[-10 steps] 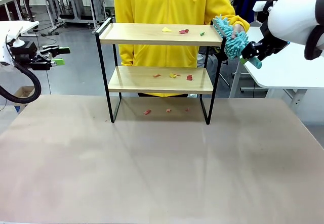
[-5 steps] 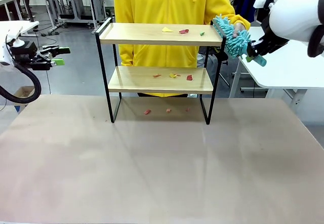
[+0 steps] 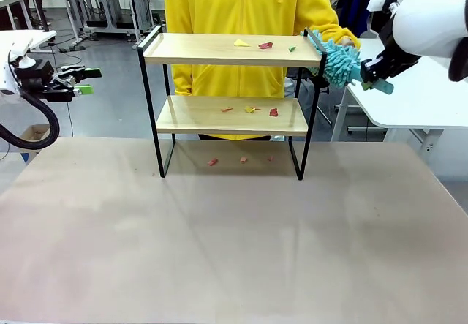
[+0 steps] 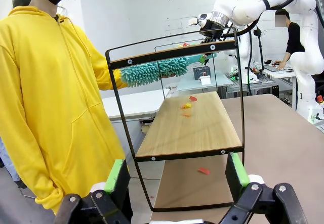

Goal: Clean the shelf.
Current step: Pick up the Duster handed by the human, then clean the specific section of the Shelf indicated by the human with the Duster.

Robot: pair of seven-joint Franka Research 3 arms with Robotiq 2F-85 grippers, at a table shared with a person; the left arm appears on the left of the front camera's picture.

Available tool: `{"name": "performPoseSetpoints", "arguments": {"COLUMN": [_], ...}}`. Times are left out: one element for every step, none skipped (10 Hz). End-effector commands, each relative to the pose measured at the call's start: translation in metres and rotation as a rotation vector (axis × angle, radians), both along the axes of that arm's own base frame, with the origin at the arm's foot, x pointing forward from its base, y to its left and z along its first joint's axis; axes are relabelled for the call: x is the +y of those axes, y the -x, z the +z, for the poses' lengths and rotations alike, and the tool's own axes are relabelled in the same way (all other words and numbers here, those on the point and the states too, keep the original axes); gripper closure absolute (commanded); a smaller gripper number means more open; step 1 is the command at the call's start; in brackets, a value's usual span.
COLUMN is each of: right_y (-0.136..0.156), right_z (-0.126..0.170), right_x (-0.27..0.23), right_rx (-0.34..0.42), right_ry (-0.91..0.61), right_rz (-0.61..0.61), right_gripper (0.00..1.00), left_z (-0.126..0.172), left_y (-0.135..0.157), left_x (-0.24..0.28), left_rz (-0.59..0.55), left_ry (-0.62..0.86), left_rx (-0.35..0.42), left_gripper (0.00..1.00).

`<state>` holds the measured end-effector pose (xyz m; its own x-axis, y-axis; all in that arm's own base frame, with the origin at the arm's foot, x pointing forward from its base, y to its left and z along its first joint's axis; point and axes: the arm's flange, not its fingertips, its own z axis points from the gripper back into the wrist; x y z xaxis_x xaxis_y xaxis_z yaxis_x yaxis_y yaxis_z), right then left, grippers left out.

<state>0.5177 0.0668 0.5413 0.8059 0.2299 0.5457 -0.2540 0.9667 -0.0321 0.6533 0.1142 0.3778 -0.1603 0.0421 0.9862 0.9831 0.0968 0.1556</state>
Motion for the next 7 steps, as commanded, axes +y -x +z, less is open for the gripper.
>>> {"name": "performPoseSetpoints", "arguments": {"right_y": [0.0006,0.0006,0.0006,0.0006,0.0006,0.0006,0.0006], "right_z": [0.0016,0.0016,0.0016,0.0016,0.0016,0.0016,0.0016], "right_x": [0.0004,0.0004,0.0004,0.0004,0.0004,0.0004,0.0004], "right_rx": [-0.004,-0.004,-0.004,-0.004,-0.004,-0.004,-0.004], "right_ry": [-0.002,-0.002,-0.002,-0.002,-0.002,-0.002,-0.002], "right_rz": [0.007,0.007,0.007,0.007,0.007,0.007,0.007], "right_gripper": [1.0,1.0,1.0,1.0,1.0,1.0,1.0], "left_z": [0.0023,0.0023,0.0023,0.0023,0.0023,0.0023,0.0023], "left_y": [0.0007,0.0007,0.0007,0.0007,0.0007,0.0007,0.0007], "left_x": [-0.0001,-0.0001,-0.0001,-0.0001,-0.0001,-0.0001,-0.0001], "left_rz": [-0.003,-0.003,-0.003,-0.003,-0.003,-0.003,-0.003], "left_ry": [-0.003,-0.003,-0.003,-0.003,-0.003,-0.003,-0.003], "left_rx": [-0.004,-0.004,-0.004,-0.004,-0.004,-0.004,-0.004], "left_gripper": [0.0,0.0,0.0,0.0,0.0,0.0,0.0]}}
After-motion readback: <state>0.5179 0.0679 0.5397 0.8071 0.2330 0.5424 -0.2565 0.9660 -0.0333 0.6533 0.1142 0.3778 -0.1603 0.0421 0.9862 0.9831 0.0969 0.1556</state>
